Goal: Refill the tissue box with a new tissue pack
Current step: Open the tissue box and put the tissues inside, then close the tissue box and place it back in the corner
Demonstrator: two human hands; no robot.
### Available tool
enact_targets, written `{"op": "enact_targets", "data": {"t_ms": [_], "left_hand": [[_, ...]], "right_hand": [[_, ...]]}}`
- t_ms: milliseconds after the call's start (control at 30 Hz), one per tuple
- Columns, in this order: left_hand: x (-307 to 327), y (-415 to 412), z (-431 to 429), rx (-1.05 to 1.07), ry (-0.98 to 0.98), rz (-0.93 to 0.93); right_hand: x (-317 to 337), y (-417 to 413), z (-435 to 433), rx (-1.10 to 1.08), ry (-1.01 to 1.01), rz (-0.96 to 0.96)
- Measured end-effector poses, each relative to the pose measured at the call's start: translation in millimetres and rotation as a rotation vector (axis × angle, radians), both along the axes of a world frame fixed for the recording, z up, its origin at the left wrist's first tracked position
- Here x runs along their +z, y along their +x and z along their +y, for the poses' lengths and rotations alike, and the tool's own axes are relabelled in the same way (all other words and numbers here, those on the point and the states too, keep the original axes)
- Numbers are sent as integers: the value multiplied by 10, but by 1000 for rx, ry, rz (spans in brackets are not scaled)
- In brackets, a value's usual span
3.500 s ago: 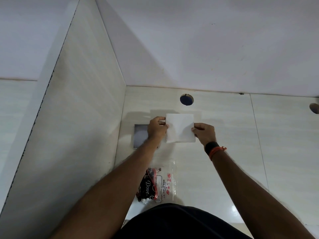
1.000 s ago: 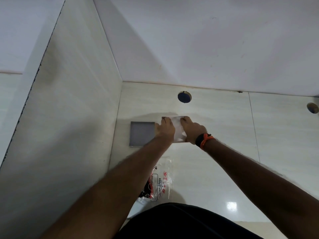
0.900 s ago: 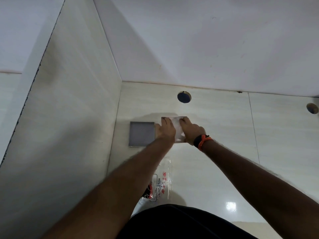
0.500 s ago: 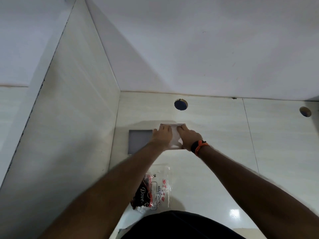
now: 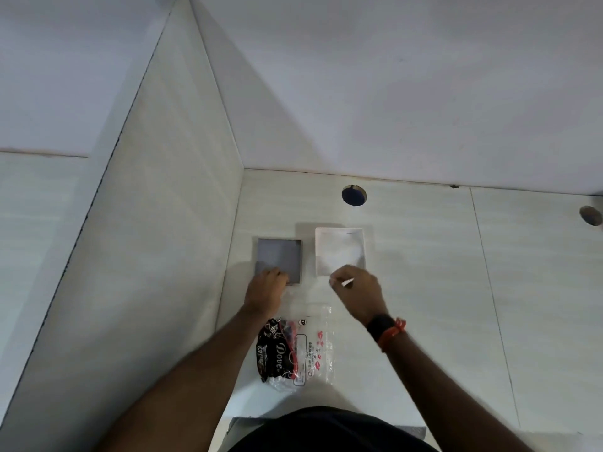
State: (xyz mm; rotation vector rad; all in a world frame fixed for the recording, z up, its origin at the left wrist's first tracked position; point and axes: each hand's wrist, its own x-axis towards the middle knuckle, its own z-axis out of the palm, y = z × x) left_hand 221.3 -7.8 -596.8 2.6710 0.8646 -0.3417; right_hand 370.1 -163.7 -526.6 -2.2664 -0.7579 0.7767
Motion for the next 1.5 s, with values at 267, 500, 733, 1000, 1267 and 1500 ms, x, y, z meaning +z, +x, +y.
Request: {"op": "enact_targets", "data": {"t_ms": [267, 500, 733, 1000, 1267, 1500], "left_hand": [[405, 139, -73, 401, -8, -512], [956, 424, -47, 917, -388, -800], [817, 675, -85, 864, -562, -608], [136, 908, 26, 738, -565, -406], [396, 1014, -40, 733, -601, -400], [487, 977, -94, 650, -529, -364]], "right_hand": [[-134, -188, -62, -192, 150, 279], [-86, 99, 252, -382, 279, 313], [-65, 332, 219, -477, 259, 155], [-259, 763, 171, -542, 65, 153], [-400, 930, 172, -473, -6, 138], [-491, 913, 95, -446, -26, 129]]}}
